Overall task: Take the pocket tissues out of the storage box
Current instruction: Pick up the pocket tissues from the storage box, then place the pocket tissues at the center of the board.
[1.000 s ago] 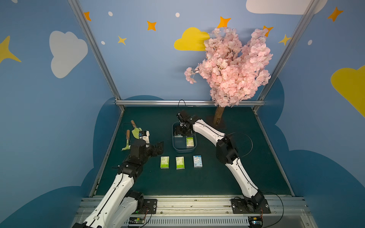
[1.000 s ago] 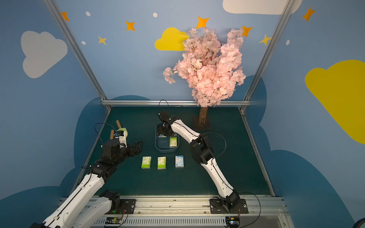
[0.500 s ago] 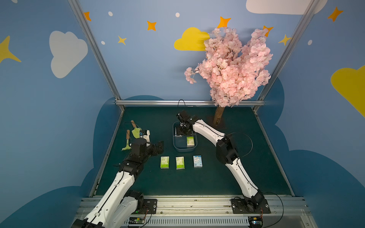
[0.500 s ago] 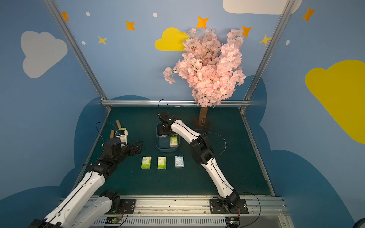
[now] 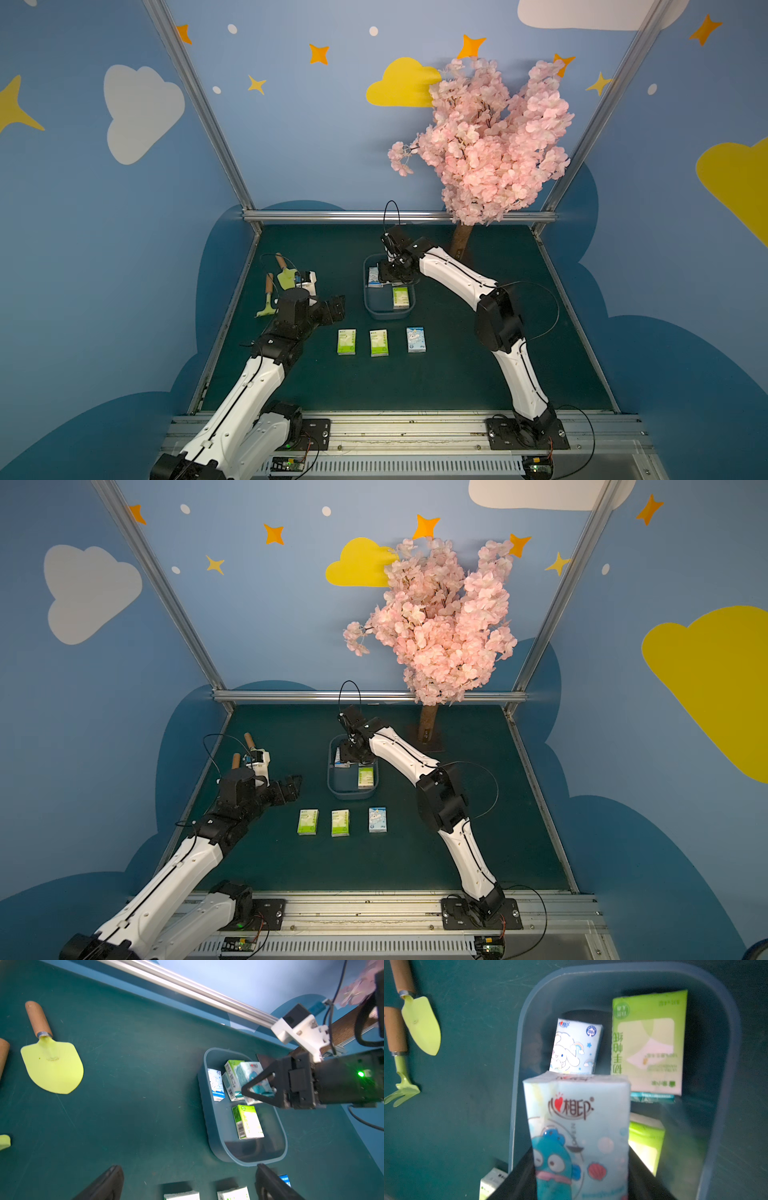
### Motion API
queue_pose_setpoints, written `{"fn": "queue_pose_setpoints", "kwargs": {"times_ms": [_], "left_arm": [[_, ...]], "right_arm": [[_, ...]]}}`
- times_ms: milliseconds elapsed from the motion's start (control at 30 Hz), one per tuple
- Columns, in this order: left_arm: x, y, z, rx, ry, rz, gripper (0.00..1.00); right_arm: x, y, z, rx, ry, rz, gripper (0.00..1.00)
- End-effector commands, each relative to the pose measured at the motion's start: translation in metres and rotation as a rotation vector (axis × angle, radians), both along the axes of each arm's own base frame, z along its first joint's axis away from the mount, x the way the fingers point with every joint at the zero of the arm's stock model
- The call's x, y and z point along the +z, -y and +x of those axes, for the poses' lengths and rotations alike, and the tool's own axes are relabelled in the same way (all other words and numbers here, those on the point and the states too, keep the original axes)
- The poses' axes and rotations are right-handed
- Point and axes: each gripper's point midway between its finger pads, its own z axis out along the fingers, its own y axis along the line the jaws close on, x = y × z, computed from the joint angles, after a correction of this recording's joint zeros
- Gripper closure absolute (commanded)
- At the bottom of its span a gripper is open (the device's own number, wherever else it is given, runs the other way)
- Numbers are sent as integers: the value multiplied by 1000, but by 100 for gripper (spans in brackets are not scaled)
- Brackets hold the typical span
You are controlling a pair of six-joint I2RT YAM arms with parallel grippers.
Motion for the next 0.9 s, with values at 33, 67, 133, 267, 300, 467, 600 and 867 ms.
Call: {"fn": "queue_pose_setpoints", "kwargs": {"times_ms": [33, 67, 133, 267, 300, 467, 600, 867], "left_arm": [[14, -1, 5, 12, 35, -15, 0], [14, -1, 6, 14, 34, -15, 0], [13, -1, 7, 14, 31, -16, 0], [14, 0, 11, 14, 30, -18, 0], [13, 1, 12, 15, 26, -18, 0], [15, 5, 16, 2, 25, -33, 0], [12, 6, 19, 7, 14, -47, 0], [11, 7, 26, 17, 9, -55, 0]], "right_arm": [[24, 10, -25, 13, -17, 26, 44], [26, 15, -30, 10, -19, 22, 44], [30, 26, -40, 4, -22, 13, 43], [37, 53, -61, -14, -31, -10, 44], [38, 59, -66, -17, -35, -14, 44], [35, 100, -93, -54, -60, -68, 44], [30, 136, -109, -112, -84, -92, 44], [9, 181, -136, -142, -130, -139, 44]]}}
